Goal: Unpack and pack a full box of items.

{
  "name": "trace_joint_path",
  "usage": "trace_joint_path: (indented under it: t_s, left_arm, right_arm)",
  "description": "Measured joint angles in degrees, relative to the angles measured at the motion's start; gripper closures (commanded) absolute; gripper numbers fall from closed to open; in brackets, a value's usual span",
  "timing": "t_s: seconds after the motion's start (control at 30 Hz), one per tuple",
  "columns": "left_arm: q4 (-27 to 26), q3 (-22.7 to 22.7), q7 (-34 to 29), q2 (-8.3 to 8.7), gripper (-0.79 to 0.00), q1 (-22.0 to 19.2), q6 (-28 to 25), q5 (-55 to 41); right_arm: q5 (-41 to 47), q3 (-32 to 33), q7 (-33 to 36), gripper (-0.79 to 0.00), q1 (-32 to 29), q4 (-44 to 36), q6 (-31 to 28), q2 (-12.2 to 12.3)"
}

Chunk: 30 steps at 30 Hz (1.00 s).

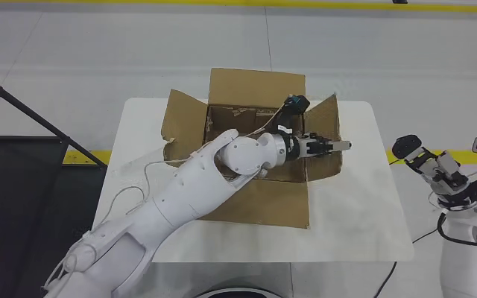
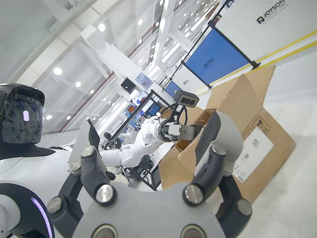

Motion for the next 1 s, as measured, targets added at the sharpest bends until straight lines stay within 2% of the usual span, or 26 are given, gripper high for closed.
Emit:
trace_joint_path:
  t_s: [0.3, 0.6, 0.73, 0.83, 1.0]
  left_arm:
    - [8.12, 4.39, -0.57, -4.57, -0.785, -3.64, 1.15, -1.38]
    - [13.19, 4.96, -2.15, -7.25, -0.785, -5.13, 1.38, -1.9]
    - [12.92, 3.81, -1.79, -7.55, -0.785, -5.12, 0.91, -1.52]
    - [10.99, 2.15, -1.58, -7.15, -0.785, -4.77, 0.67, -0.49]
    - [3.85, -2.9, -2.73, -4.93, -0.785, -2.58, 1.87, 2.72]
  right_arm:
    - [1.48, 1.87, -0.07, -0.785, -1.2, 1.79, -0.32, 0.77]
    - [-0.78, 1.22, -3.68, -0.785, -0.31, 3.28, 0.29, 1.2]
    - [-0.75, 1.23, -3.6, -0.785, -0.32, 3.26, 0.29, 1.2]
    - [-0.75, 1.23, -3.6, -0.785, -0.32, 3.25, 0.29, 1.2]
    - [-1.0, 1.03, -4.03, -0.785, -0.4, 2.65, 0.37, 1.19]
